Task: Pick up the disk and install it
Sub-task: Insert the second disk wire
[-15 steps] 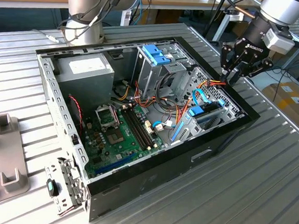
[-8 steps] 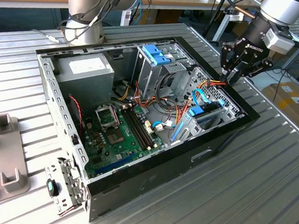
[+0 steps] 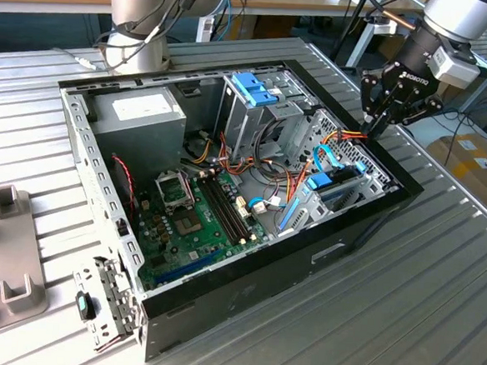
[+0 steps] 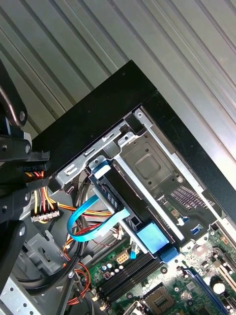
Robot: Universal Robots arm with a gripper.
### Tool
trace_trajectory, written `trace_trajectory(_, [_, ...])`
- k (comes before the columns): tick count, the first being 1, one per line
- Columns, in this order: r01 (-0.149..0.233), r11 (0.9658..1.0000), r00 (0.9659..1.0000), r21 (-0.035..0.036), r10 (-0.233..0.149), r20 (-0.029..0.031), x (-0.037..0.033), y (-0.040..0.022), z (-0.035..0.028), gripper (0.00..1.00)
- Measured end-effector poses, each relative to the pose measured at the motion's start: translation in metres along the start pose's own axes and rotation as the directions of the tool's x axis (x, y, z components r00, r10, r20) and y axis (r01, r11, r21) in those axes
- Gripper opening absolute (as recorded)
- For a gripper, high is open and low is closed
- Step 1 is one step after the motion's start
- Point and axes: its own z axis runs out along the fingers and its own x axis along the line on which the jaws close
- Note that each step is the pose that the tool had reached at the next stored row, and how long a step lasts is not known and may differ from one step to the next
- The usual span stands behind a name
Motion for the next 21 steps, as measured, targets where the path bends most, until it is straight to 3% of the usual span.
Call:
trace_trajectory(2, [0.000, 1.0000, 1.0000, 0.0000, 0.000, 0.0000, 0.0000, 0.0000, 0.0000, 0.25])
trace_trajectory(3, [0.000, 1.0000, 1.0000, 0.0000, 0.000, 0.0000, 0.0000, 0.0000, 0.0000, 0.18])
trace_trajectory(21, [0.000, 1.0000, 1.0000, 0.0003, 0.000, 0.0003, 0.0000, 0.0000, 0.0004, 0.18])
